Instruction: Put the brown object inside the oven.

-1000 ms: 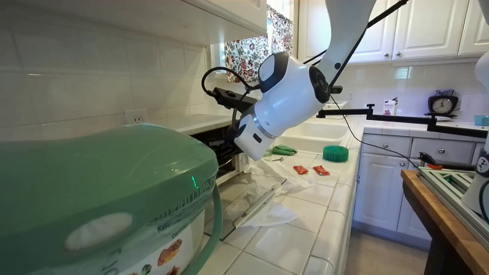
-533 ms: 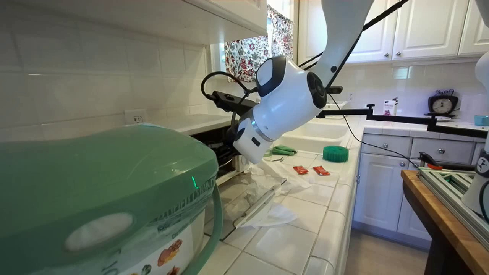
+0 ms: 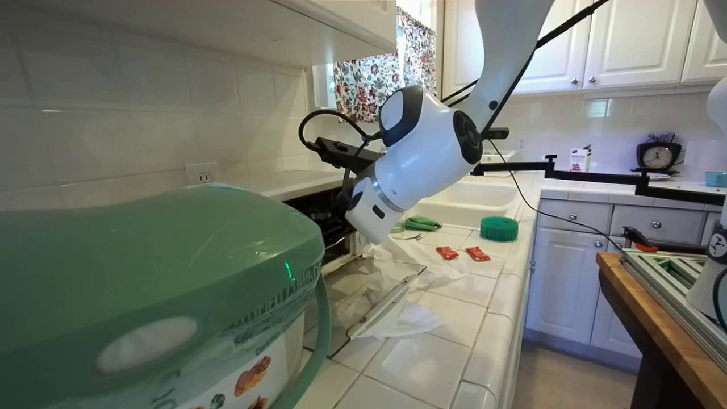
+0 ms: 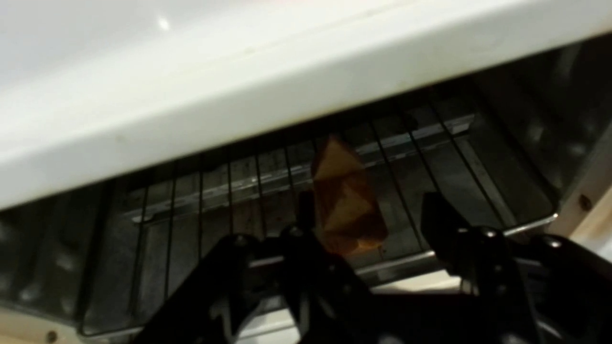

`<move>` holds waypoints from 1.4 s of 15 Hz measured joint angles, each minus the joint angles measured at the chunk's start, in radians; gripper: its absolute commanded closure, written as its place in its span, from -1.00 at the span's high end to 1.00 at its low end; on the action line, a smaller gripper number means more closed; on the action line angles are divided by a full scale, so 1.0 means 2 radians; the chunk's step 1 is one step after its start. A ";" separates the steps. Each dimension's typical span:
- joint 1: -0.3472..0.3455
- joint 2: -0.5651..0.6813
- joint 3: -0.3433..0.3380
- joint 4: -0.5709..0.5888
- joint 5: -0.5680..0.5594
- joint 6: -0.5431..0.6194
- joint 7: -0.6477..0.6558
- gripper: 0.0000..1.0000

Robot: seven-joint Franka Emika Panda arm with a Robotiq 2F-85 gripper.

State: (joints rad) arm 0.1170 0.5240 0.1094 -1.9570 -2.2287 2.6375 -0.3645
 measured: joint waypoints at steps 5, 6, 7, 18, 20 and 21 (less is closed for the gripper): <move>0.002 -0.002 0.006 0.004 0.000 0.008 0.001 1.00; 0.004 -0.003 0.007 0.004 0.004 0.013 0.001 1.00; 0.008 -0.005 0.007 0.003 0.011 0.018 0.000 1.00; 0.047 -0.092 0.017 -0.104 0.229 -0.025 -0.123 1.00; 0.048 -0.115 0.029 -0.125 0.291 -0.038 -0.167 1.00; 0.048 -0.127 0.035 -0.134 0.321 -0.043 -0.188 1.00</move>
State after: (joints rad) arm 0.2128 0.2704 0.1791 -2.2244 -1.5871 2.5525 -0.7400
